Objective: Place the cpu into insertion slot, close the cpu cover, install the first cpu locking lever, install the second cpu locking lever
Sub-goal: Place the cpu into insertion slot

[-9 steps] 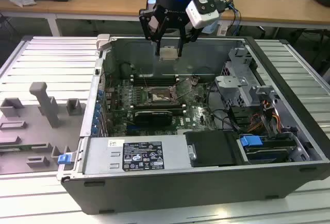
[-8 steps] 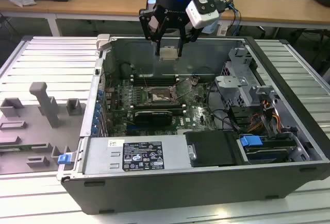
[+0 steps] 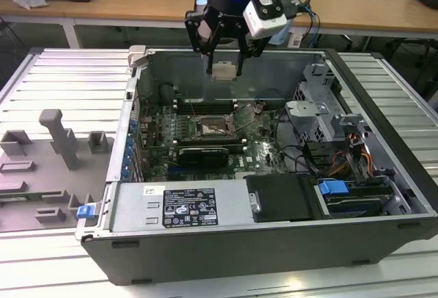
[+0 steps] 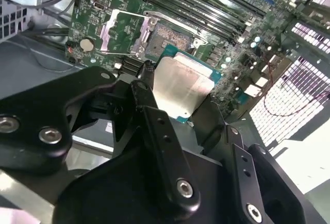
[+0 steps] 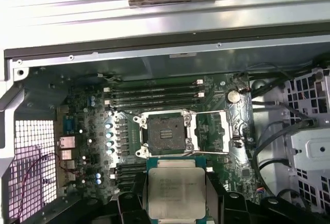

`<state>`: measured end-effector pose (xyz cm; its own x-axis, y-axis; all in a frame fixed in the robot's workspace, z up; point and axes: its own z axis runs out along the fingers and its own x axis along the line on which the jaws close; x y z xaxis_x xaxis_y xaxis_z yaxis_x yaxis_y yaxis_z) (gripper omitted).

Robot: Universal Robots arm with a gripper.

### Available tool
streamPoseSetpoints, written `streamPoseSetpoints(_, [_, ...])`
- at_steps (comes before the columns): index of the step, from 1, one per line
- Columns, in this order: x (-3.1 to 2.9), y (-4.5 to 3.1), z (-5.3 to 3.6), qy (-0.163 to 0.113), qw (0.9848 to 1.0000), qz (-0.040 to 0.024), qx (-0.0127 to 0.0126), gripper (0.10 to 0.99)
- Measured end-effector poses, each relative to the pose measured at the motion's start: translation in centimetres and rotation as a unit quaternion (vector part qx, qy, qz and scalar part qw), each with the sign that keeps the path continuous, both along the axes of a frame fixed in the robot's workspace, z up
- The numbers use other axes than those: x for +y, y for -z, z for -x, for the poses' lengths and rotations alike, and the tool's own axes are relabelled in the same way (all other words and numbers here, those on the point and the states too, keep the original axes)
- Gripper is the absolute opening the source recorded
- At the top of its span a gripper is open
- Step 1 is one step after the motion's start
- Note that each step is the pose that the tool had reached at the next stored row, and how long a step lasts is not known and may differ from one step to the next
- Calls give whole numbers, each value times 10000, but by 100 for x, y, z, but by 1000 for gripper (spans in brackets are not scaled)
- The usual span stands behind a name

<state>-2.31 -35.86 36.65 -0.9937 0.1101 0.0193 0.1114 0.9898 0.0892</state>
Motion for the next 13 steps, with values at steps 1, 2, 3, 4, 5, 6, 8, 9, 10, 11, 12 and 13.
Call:
streamPoseSetpoints(1, [0,0,0,83,10000,0,0,541])
streamPoseSetpoints(2, [0,1,0,146,9999,0,0,541])
streamPoseSetpoints(3, [0,1,0,194,9998,0,0,541])
streamPoseSetpoints(4, [0,1,0,240,9997,0,0,541])
streamPoseSetpoints(5, [0,2,0,294,9996,0,0,541])
streamPoseSetpoints(6, [0,2,0,324,9995,-1,0,541])
streamPoseSetpoints(8, [0,2,0,417,9991,-1,0,541])
streamPoseSetpoints(9, [0,2,0,466,9989,0,0,541])
streamPoseSetpoints(10, [0,2,0,521,9986,0,0,541])
streamPoseSetpoints(11, [0,2,0,569,9984,0,0,541])
streamPoseSetpoints(12, [0,2,0,612,9981,0,0,541])
streamPoseSetpoints(13, [0,3,0,664,9978,-1,0,541])
